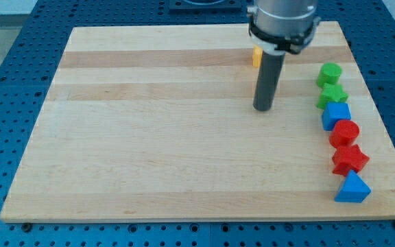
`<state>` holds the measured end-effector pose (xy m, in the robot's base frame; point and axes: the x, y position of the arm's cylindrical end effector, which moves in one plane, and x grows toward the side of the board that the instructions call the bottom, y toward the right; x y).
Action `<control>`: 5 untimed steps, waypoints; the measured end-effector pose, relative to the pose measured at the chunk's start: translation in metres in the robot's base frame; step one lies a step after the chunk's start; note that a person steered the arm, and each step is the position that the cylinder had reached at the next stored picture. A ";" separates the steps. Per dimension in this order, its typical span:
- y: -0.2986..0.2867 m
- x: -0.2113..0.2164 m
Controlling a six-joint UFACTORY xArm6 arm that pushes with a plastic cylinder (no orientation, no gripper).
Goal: Move the yellow hexagon close to the yellow heart
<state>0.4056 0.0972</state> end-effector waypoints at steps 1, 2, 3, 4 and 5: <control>0.000 -0.078; -0.001 -0.085; -0.007 -0.084; -0.014 -0.047; -0.003 0.016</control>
